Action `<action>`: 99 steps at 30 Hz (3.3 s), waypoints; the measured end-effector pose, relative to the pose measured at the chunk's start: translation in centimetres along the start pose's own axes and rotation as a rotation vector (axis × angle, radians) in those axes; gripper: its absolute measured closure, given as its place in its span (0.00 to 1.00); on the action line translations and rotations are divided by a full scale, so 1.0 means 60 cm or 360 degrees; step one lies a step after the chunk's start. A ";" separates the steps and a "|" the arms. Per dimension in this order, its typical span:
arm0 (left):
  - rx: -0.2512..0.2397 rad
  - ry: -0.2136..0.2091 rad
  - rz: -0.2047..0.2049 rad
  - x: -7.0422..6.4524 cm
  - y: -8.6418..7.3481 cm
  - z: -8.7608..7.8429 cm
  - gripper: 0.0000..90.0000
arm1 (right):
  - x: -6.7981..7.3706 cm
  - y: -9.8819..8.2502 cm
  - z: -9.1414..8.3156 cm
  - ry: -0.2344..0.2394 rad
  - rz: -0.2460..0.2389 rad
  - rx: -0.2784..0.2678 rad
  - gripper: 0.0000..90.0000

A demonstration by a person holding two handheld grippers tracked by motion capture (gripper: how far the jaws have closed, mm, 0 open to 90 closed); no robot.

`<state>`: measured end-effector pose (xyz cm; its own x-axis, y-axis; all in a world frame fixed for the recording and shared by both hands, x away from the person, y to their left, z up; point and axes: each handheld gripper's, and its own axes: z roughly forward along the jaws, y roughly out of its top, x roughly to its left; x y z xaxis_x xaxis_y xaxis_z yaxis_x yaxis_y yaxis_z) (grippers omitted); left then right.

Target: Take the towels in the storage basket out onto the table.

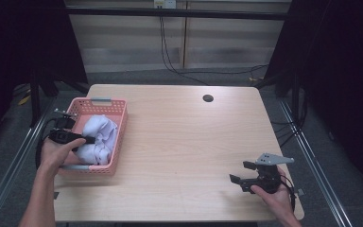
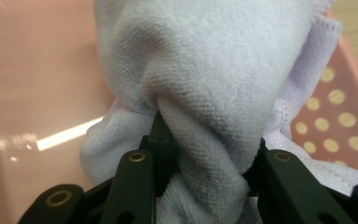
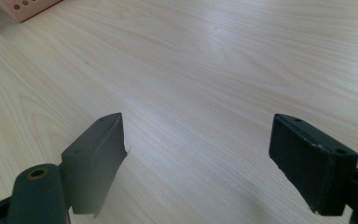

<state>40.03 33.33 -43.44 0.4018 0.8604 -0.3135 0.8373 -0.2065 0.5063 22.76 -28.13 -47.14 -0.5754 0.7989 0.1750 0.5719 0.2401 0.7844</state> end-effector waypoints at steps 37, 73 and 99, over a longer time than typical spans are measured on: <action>-0.0544 -0.0081 0.0041 -0.036 0.038 -0.137 0.74 | -0.002 0.000 -0.003 0.0007 0.0015 -0.0005 0.20; -0.0635 -0.0166 0.0363 -0.192 0.097 -0.151 0.74 | -0.005 -0.001 -0.007 0.0015 0.0023 -0.0014 0.20; -0.0429 -0.0426 0.0654 -0.389 0.119 -0.005 0.73 | -0.007 -0.002 -0.012 0.0019 0.0029 -0.0025 0.20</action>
<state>36.53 11.93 -32.29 0.7849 0.5783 -0.2224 0.4815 -0.3435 0.8063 22.52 -28.87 -46.87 -0.5721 0.7964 0.1962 0.5730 0.2169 0.7904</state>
